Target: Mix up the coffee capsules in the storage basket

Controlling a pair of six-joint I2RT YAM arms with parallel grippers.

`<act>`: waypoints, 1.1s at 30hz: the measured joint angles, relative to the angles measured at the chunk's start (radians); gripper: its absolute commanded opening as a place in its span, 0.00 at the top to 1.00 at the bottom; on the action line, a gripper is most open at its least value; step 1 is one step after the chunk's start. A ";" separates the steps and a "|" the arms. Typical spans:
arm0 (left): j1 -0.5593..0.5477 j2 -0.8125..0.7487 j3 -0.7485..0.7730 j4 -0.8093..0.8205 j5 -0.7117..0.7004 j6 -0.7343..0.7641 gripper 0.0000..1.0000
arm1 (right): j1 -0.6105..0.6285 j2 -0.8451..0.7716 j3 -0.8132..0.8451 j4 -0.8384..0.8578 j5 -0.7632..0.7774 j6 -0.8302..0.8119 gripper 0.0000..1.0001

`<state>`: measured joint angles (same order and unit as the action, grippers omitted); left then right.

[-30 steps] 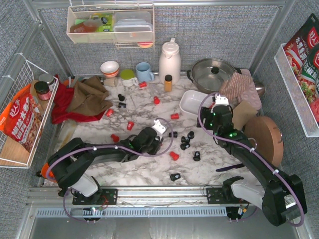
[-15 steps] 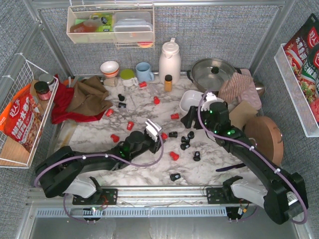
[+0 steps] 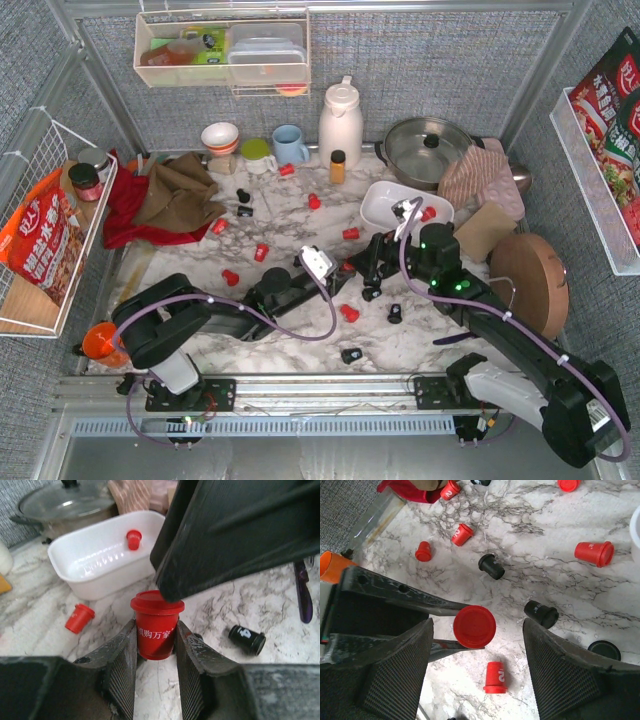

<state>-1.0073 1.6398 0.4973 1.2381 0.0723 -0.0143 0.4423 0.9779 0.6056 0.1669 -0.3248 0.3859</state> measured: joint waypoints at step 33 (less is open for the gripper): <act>-0.039 -0.006 0.023 0.051 -0.047 0.025 0.59 | 0.059 0.071 0.027 0.008 -0.003 -0.026 0.65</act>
<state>-1.0458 1.6337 0.5198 1.2896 0.0254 0.0109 0.5011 1.0492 0.6327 0.1753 -0.3283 0.3595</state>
